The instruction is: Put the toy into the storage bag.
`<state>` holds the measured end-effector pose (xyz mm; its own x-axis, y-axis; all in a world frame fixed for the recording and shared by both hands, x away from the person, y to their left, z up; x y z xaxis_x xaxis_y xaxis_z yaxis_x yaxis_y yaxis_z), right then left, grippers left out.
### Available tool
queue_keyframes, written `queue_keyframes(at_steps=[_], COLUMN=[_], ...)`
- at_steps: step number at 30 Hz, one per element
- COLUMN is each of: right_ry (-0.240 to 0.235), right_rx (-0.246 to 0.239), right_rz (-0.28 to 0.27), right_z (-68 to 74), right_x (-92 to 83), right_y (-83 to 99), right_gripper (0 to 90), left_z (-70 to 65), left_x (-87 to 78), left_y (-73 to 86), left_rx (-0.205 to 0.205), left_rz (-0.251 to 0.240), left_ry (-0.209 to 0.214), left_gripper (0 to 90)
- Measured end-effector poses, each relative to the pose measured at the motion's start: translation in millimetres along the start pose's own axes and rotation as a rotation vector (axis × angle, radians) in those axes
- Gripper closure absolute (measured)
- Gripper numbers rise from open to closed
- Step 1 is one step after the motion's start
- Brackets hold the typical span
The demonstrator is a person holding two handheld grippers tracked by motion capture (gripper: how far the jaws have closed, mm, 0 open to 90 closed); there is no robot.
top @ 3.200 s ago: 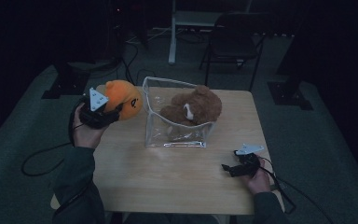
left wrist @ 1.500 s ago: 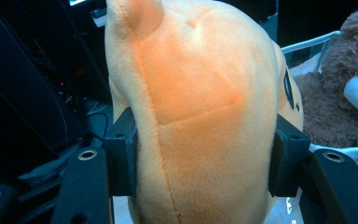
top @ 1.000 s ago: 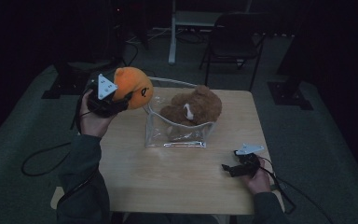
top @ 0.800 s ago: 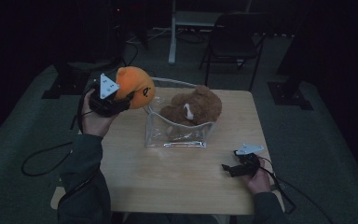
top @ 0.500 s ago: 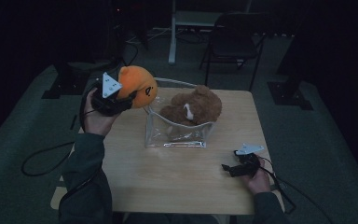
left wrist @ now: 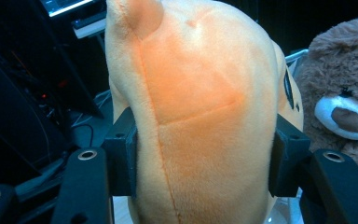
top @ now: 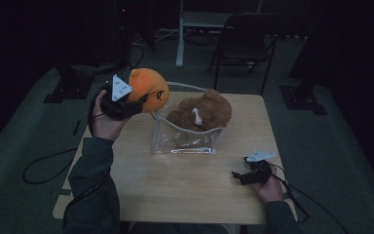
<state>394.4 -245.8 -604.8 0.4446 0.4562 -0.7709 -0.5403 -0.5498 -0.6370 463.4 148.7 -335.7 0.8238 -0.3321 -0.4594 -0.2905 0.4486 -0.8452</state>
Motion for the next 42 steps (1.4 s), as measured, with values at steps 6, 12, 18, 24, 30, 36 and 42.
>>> queue_keyframes(at_steps=[6, 12, 18, 24, 30, 36, 42], right_ry=[0.000, -0.001, -0.001, 0.000, -0.001, -0.001, 0.000], right_rx=[0.000, 0.000, -0.001, 0.000, 0.000, 0.000, 0.000], right_rz=[0.000, 0.000, 0.001, 0.000, 0.000, 0.000, 0.001], right_z=[0.0, 0.0, 0.0, 0.0, 0.0, 0.0, 0.0], right_x=[0.0, 0.0, -0.1, 0.0, 0.0, 0.0, 0.0], right_y=[0.0, 0.0, 0.1, 0.0, 0.0, 0.0, 0.0], right_gripper=[12.0, 12.0, 12.0, 11.9, 12.0, 12.0, 12.0], left_z=[-3.5, -7.1, -11.4, -15.8, -19.2, -22.2, -25.5], left_x=[3.0, 4.0, 6.5, 9.7, 11.6, 12.7, 14.4], left_y=[-3.0, -8.0, -12.0, -14.8, -18.2, -21.7, -24.0], left_rx=[0.006, 0.011, 0.022, 0.029, 0.033, 0.032, 0.036], left_rz=[0.000, -0.008, -0.011, -0.010, -0.015, -0.022, -0.027], left_ry=[0.007, 0.014, 0.023, 0.031, 0.038, 0.044, 0.050], left_gripper=[41.2, 41.2, 41.2, 41.2, 41.2, 41.2, 41.2])
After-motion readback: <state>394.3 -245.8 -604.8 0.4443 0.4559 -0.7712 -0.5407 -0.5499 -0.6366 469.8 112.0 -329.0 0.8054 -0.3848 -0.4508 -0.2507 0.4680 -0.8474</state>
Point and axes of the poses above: each handheld gripper's, and its own axes: x roughly forward along the jaws, y roughly out of its underside, z roughly to its left, the point moved 8 cm from there along x, roughly forward along the jaws, and after that the axes turned 7 degrees about z, right-handed, at the moved point
